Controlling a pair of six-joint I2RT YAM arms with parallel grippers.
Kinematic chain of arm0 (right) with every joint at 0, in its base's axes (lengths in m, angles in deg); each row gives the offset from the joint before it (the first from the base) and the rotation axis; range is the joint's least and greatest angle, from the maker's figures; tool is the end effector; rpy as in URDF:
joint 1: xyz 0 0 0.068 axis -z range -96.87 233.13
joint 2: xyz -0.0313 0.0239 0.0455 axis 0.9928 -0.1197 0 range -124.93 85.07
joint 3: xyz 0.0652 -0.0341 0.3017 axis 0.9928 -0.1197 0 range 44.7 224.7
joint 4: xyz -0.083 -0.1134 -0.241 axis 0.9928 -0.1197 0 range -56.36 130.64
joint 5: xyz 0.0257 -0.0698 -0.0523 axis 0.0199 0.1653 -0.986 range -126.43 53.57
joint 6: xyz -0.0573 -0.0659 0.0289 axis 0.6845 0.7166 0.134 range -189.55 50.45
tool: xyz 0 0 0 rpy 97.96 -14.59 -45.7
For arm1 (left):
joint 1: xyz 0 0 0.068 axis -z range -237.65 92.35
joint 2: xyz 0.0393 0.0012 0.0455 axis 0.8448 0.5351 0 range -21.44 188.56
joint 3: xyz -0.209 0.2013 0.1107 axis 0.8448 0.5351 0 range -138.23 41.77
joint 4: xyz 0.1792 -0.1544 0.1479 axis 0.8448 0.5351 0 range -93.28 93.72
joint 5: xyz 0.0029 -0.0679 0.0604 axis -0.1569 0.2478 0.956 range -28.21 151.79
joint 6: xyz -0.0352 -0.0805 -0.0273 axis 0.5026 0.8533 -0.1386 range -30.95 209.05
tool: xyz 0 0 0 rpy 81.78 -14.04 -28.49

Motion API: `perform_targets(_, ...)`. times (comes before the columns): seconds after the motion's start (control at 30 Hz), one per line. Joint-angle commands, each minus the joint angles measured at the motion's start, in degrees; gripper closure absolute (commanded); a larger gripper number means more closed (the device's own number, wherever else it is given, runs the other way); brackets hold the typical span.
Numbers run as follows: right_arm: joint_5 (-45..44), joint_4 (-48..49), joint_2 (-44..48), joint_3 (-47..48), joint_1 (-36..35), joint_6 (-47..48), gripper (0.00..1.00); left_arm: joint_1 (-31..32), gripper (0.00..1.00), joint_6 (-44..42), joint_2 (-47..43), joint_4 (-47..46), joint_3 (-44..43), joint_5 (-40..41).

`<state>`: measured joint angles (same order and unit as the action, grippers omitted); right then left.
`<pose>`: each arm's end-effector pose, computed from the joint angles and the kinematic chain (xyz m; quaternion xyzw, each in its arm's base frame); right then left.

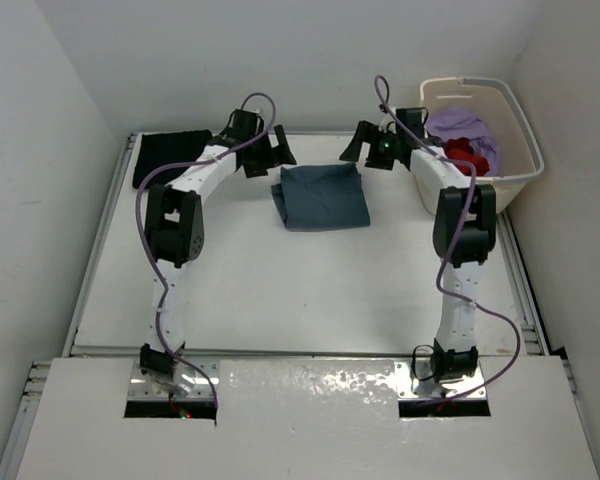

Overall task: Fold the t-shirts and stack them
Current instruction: Fold the long partially folded tshirt into a neat square, then put the neatly folded tshirt into the corner of the board with the left arm

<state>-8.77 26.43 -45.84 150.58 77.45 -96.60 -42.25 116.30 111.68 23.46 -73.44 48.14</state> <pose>0.5898 0.0972 0.1921 0.0620 0.8811 0.3244 0.3384 0.5791 -0.1799 0.2022 -0.0490 0.9160 -0.2413 0.3167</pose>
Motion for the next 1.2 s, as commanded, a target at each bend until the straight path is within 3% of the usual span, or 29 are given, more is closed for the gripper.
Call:
perform_targets(0.0,-2.95,1.65,10.65,-6.27,-1.53,1.91,0.01,3.83,0.0,0.09,-8.13,-4.24,3.06,-4.27)
perform_targets(0.27,-4.46,6.22,18.41,-20.36,-1.8,-1.95,0.01,8.51,0.0,2.54,-10.07,-9.94,13.94,-10.42)
perform_targets(0.67,-2.35,3.94,14.72,-22.3,-2.15,-0.9,0.01,7.9,0.0,4.57,-11.75,-17.69,38.03,-11.4)
perform_targets(0.9,-0.59,2.0,15.77,-20.81,-3.73,1.03,0.01,7.8,0.0,3.17,-14.19,-17.69,37.61,-9.74)
perform_targets(1.17,1.26,7.89,20.16,-26.25,-5.14,-3.18,0.01,7.8,0.0,0.18,-23.69,-12.16,28.38,-4.55)
